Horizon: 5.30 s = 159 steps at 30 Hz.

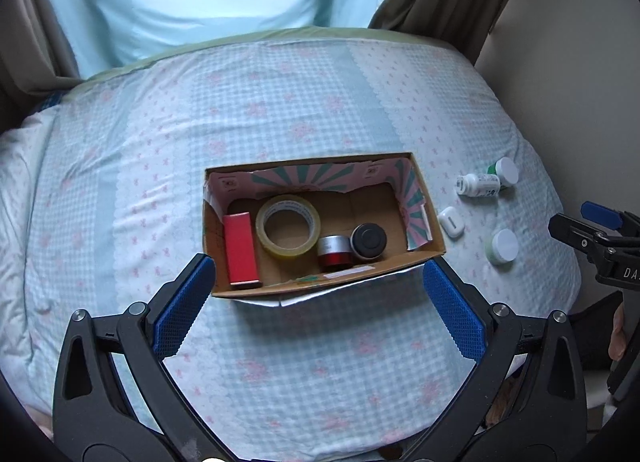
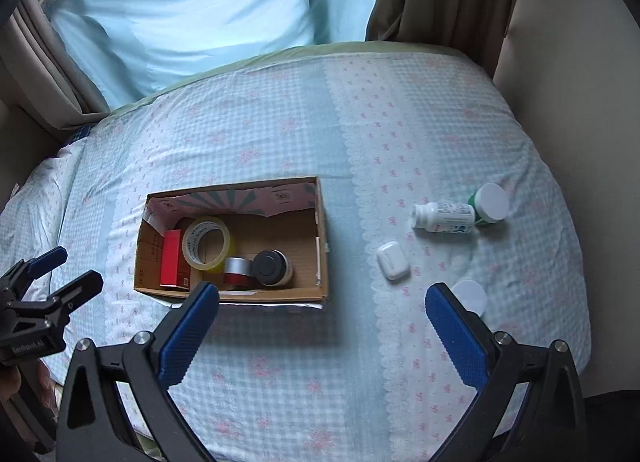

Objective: Organize rigid objects
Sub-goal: 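Move both tools toward the white pill bottle and white jars, then grasp the white earbud case with the left tool while the right tool grasps the white-lidded jar, then lower the earbud case and white-lidded jar into the cardboard box and open both tools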

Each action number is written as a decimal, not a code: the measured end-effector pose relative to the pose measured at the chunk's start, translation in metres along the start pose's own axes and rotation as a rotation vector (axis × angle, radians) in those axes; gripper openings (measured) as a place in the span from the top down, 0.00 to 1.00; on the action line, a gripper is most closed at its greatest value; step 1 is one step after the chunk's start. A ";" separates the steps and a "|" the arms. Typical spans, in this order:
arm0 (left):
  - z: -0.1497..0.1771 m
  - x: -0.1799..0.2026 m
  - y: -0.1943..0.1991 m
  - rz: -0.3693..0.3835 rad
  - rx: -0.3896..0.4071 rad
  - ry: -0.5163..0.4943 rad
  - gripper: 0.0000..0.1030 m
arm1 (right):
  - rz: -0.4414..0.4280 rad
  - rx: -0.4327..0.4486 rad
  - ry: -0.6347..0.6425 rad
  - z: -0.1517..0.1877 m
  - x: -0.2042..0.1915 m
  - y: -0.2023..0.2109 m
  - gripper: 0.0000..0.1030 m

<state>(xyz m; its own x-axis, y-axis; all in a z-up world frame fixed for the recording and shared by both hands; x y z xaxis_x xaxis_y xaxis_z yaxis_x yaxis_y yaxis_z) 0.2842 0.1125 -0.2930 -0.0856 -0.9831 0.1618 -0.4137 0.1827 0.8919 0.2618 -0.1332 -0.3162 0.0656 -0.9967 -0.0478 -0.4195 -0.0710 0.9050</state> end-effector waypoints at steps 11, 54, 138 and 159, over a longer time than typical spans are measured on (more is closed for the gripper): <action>0.035 0.100 0.004 -0.065 0.026 0.128 0.00 | 0.012 0.054 0.068 0.024 0.136 0.026 0.00; 0.082 0.247 -0.329 -0.218 -0.085 0.374 0.20 | -0.062 0.026 0.249 0.010 0.284 -0.255 0.01; -0.045 -0.045 -0.070 0.001 -0.007 0.148 0.60 | -0.149 0.035 0.025 -0.054 -0.067 -0.064 0.34; -0.007 -0.053 -0.257 -0.019 -0.212 -0.021 0.60 | -0.079 -0.163 0.059 -0.043 -0.083 -0.252 0.34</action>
<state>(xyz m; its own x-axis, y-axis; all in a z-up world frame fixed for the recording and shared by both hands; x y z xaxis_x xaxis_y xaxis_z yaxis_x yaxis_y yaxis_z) 0.4013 0.1175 -0.5279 -0.0993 -0.9855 0.1374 -0.2153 0.1561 0.9640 0.4007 -0.0305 -0.5223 0.1472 -0.9839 -0.1009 -0.2594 -0.1368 0.9560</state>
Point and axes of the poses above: each gripper's, at about its wrist camera, not at the fingertips, and y roughly against the way its jaws point, x to its right, z to its underside, the point moved 10 cm from there along -y, roughly the way its jaws point, and after that the axes turned 9 degrees about y, right-handed, at the moved point
